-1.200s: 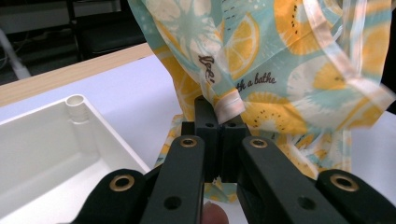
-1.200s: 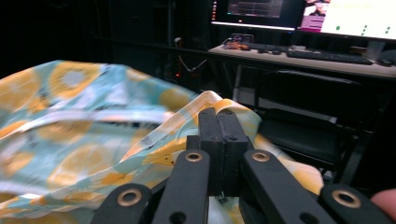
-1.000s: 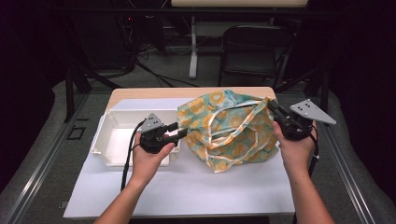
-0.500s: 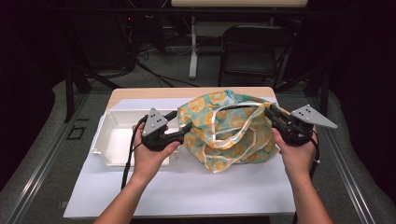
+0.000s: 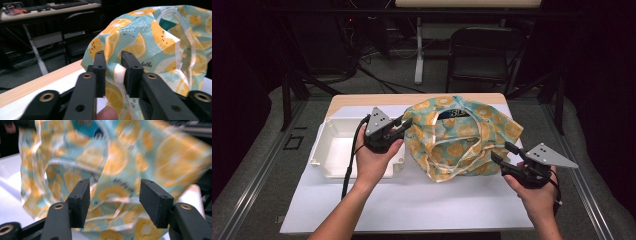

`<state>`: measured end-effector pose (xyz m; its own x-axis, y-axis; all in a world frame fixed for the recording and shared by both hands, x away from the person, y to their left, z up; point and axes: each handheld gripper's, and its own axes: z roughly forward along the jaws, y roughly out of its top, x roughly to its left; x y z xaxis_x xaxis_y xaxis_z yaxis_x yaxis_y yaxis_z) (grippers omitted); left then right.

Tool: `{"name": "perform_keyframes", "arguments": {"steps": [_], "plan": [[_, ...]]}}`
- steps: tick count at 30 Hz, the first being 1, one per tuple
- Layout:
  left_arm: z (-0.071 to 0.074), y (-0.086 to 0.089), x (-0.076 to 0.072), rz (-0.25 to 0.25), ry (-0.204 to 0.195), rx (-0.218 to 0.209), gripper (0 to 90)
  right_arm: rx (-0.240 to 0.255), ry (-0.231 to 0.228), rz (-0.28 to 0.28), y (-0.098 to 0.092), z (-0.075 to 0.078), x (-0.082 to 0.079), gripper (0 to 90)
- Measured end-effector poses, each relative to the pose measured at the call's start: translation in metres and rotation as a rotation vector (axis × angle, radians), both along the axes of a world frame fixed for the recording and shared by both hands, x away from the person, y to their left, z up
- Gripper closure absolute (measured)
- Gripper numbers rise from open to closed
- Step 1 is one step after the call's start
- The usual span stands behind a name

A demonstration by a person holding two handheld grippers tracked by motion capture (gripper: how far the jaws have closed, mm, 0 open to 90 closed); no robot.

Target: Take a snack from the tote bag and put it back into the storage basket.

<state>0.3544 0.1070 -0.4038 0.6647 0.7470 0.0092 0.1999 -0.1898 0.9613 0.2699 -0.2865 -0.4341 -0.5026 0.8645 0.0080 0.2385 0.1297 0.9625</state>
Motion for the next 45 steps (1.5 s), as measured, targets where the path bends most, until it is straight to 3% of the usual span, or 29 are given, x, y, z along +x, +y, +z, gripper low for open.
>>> {"name": "perform_keyframes", "arguments": {"steps": [2, 5, 7, 10, 12, 14, 15, 16, 18, 22, 26, 29, 30, 34, 37, 39, 41, 45], "plan": [[0.001, -0.001, 0.002, -0.001, 0.003, -0.011, 74.4, 0.012, -0.022, -0.031, -0.001, 0.008, -0.002, 43.7], [0.001, -0.005, 0.003, -0.007, 0.002, -0.028, 65.1, -0.017, -0.03, -0.022, 0.012, 0.017, 0.01, 43.6], [0.001, -0.008, 0.003, -0.009, -0.008, -0.028, 60.3, -0.054, -0.037, -0.033, 0.024, 0.019, 0.023, 42.3], [0.003, -0.013, 0.004, -0.011, -0.027, -0.001, 57.6, -0.065, -0.037, -0.076, 0.037, 0.019, 0.045, 36.4], [0.004, -0.014, 0.006, -0.002, -0.03, 0.015, 59.2, -0.1, -0.034, -0.119, 0.047, 0.016, 0.057, 36.7], [0.004, -0.013, 0.009, -0.007, -0.018, 0.015, 66.5, -0.168, -0.041, -0.142, 0.056, 0.011, 0.065, 49.5], [0.005, -0.012, 0.01, -0.006, -0.009, 0.015, 71.3, -0.209, -0.046, -0.162, 0.059, 0.01, 0.067, 63.2], [0.005, -0.011, 0.012, -0.006, 0.005, 0.017, 76.2, -0.226, -0.04, -0.174, 0.06, 0.009, 0.069, 75.6], [0.006, -0.01, 0.015, -0.022, 0.016, 0.018, 82.9, -0.222, -0.034, -0.178, 0.058, 0.01, 0.07, 90.0], [0.017, -0.008, 0.017, -0.049, 0.015, -0.008, 87.1, -0.159, -0.095, -0.172, 0.051, 0.03, 0.066, 90.0], [0.027, -0.005, 0.032, -0.04, 0.052, -0.075, 87.4, -0.179, -0.138, -0.167, 0.05, 0.059, 0.072, 90.0], [0.029, -0.001, 0.049, -0.017, 0.099, -0.125, 87.6, -0.174, -0.134, -0.182, 0.045, 0.084, 0.091, 90.0], [0.028, -0.001, 0.053, -0.012, 0.115, -0.132, 87.6, -0.174, -0.134, -0.182, 0.045, 0.084, 0.091, 90.0], [0.015, -0.007, 0.075, 0.009, 0.215, -0.102, 86.5, -0.208, -0.017, -0.171, 0.04, 0.091, 0.118, 86.0], [0.004, -0.01, 0.078, 0.007, 0.233, -0.066, 83.6, -0.193, 0.031, -0.161, 0.034, 0.082, 0.128, 80.2], [-0.002, -0.011, 0.078, 0.008, 0.236, -0.048, 80.9, -0.146, 0.06, -0.166, 0.028, 0.074, 0.13, 70.9], [-0.006, -0.009, 0.078, 0.018, 0.248, -0.031, 77.7, -0.11, 0.066, -0.165, 0.022, 0.068, 0.129, 59.9], [-0.006, -0.003, 0.072, 0.036, 0.212, -0.054, 59.5, -0.025, 0.019, -0.156, 0.011, 0.066, 0.113, 38.1]]}}
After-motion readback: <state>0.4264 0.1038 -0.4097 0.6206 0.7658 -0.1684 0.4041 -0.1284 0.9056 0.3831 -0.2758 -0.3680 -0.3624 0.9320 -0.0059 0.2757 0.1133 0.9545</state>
